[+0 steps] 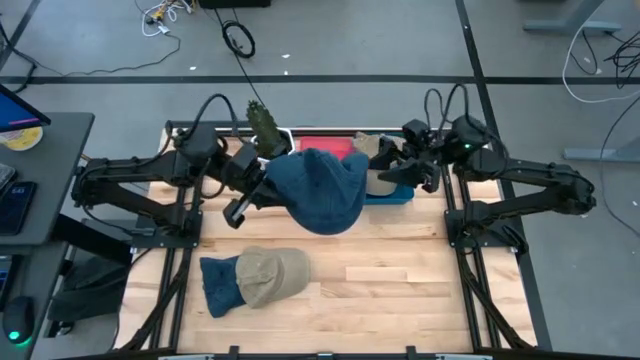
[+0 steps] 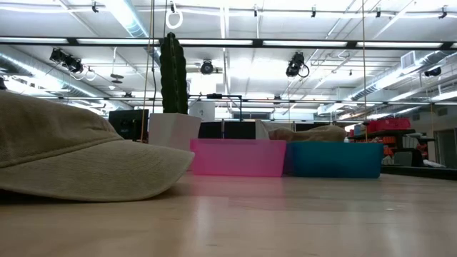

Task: Pick & Place hat
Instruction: Put the right blue cap into the pink bin

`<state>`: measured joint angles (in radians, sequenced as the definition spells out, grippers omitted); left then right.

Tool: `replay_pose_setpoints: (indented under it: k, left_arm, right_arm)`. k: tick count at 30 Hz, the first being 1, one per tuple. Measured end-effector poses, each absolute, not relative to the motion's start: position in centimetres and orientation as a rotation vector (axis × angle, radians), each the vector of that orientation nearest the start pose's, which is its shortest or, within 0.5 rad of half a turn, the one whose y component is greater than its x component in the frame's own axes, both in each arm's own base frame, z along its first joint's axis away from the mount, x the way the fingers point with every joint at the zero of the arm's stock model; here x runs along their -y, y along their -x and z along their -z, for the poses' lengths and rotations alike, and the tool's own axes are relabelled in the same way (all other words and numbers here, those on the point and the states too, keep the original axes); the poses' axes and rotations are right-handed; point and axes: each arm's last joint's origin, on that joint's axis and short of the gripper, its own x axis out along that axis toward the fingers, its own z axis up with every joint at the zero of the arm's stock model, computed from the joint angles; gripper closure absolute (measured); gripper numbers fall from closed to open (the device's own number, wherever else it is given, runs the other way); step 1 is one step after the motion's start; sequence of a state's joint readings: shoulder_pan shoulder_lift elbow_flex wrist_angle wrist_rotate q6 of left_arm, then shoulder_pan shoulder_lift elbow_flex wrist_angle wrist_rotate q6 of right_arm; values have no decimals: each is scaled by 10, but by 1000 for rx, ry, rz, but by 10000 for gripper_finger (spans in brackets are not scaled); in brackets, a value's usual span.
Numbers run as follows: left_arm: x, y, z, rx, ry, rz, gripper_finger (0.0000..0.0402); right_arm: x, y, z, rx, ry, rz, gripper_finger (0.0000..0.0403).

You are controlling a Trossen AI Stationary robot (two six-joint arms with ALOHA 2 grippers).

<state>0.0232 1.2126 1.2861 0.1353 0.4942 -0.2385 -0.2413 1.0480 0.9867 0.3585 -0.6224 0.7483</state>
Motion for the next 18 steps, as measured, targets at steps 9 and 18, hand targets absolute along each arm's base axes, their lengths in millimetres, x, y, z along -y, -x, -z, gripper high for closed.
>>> replay_pose_setpoints:
  k: [9,18]
  left_arm:
    - [7,-271,-438,101,178,480,391]
    - [4,-275,-432,60,182,436,390]
  right_arm:
    - [31,-244,-396,110,-624,-559,142]
    - [22,-249,-394,84,-625,-638,156]
